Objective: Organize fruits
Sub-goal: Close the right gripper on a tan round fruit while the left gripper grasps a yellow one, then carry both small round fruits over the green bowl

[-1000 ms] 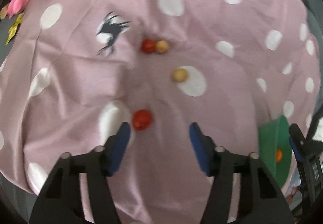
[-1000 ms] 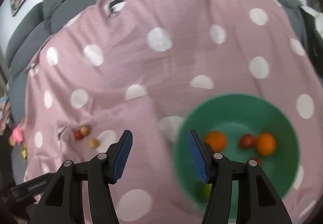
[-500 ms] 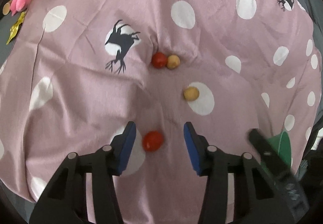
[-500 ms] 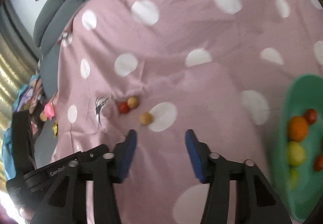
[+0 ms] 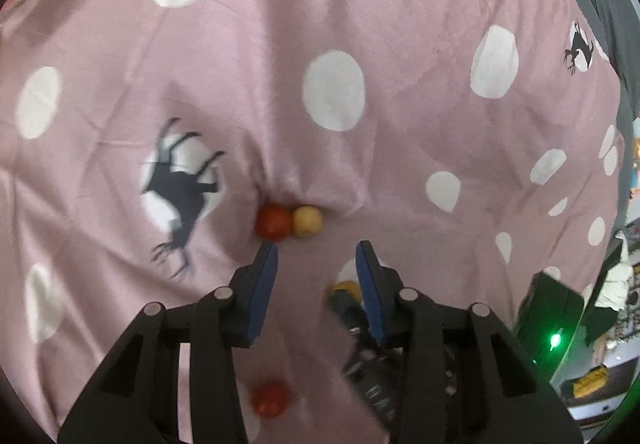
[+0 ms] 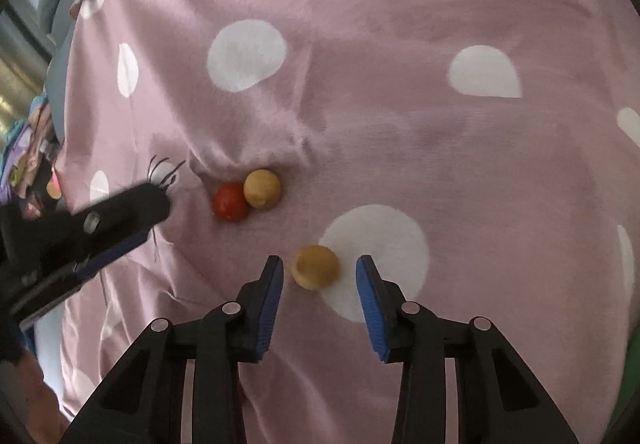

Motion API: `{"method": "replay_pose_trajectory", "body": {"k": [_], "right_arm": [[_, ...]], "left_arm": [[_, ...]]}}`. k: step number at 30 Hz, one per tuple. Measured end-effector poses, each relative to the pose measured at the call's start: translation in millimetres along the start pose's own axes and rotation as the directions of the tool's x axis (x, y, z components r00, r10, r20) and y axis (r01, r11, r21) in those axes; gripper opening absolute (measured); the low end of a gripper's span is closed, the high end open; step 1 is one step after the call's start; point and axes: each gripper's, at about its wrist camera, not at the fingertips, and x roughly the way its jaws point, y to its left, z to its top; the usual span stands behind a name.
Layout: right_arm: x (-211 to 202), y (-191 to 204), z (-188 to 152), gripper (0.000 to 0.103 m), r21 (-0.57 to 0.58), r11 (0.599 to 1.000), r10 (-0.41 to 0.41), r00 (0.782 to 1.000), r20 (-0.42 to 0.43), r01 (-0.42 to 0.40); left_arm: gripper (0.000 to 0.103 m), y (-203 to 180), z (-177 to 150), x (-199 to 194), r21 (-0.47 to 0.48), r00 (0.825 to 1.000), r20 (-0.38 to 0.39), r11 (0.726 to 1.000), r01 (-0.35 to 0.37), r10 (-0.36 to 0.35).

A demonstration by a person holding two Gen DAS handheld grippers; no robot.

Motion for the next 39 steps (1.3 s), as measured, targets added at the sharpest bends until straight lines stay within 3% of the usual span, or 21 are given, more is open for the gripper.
{"method": "replay_pose_trajectory", "body": {"k": [2,4,9,12,15,19,25,29,39], "right_arm": [[7,4,0,0.030,-0.018,1.000,-0.005,1.000,-0.007,0.005],[13,4,0,0.030,-0.023,1.000,-0.016,1.000,-0.011,0.016],[9,0,1,0.029,0.002,1.000,-0.009,1.000,0.000,0.009],[1,-12,1,0.029,0.040,0.999,-0.021,1.000,0.009,0.021],[-7,-19,2,0.029,0.077,0.997,-0.017,1.000,0.024,0.015],[-22,-21,1,0.029,0.093,0.996,-0.011,0.998,0.057,0.005],[-25,-28,2,0.029,0.108,0.994,-0.019,0.998,0.061,0.013],[-24,-35,3,0.029,0.130,0.992,-0.017,0.998,0.067,0.008],[-40,-50,-5,0.029,0.180,0.984,-0.024,0.994,0.105,0.005]], "left_arm": [[0.039,0,2,10,0.008,1.000,-0.017,1.000,-0.007,0.007],[0.039,0,5,19,0.012,0.999,-0.028,1.000,-0.025,0.025],[0.038,2,13,29,0.004,1.000,-0.019,1.000,0.014,-0.014],[0.032,0,13,41,0.010,0.999,-0.040,0.999,0.032,-0.032],[0.026,-4,11,52,0.050,0.999,-0.042,0.999,0.001,0.001],[0.026,-4,12,54,0.032,1.000,-0.019,0.999,0.004,-0.003],[0.026,-2,12,63,0.029,0.998,-0.026,0.998,-0.052,0.053],[0.026,-15,8,73,0.068,0.994,0.017,0.992,-0.107,0.106],[0.026,-32,2,92,0.108,0.989,0.055,0.984,-0.143,0.138]]}}
